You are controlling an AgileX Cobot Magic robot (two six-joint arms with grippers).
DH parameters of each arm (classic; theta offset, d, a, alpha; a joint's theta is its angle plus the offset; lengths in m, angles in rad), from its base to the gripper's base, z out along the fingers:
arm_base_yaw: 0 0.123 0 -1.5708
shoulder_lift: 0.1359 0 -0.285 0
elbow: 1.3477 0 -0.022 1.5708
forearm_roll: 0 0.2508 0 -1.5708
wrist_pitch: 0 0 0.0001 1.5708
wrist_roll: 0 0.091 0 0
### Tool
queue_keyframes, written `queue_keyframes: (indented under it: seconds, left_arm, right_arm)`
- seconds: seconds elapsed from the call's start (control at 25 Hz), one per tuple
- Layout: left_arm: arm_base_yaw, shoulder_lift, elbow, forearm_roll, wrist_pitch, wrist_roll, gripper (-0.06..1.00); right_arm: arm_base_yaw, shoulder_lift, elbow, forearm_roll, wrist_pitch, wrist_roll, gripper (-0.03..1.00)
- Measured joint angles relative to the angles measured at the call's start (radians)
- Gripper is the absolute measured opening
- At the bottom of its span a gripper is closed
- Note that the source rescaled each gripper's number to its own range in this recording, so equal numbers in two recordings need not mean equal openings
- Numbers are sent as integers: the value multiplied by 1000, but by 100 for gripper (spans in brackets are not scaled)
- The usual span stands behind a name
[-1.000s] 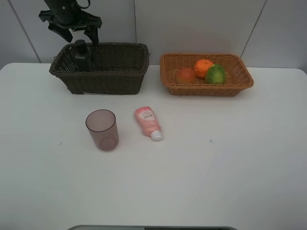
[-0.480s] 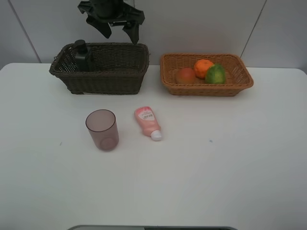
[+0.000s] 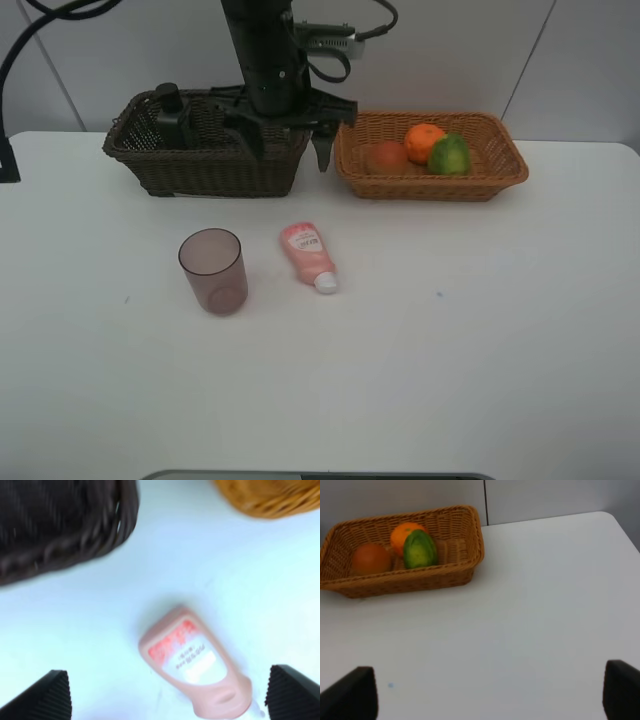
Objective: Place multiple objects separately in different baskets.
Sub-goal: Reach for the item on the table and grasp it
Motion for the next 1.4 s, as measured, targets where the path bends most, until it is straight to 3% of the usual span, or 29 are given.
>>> queue_keyframes:
  seconds: [0.64,1.04,1.4]
  left_arm:
    - [-96,16,185,-29,-119,-288,100]
    - [-117,27,246,-37,-137,-365,100]
    - [-117,31,293,-37,-243,-400,100]
  right_arm:
    - [0,0,0,0,0,0,100]
    - [0,0,0,0,0,0,100]
    - [0,0,0,0,0,0,100]
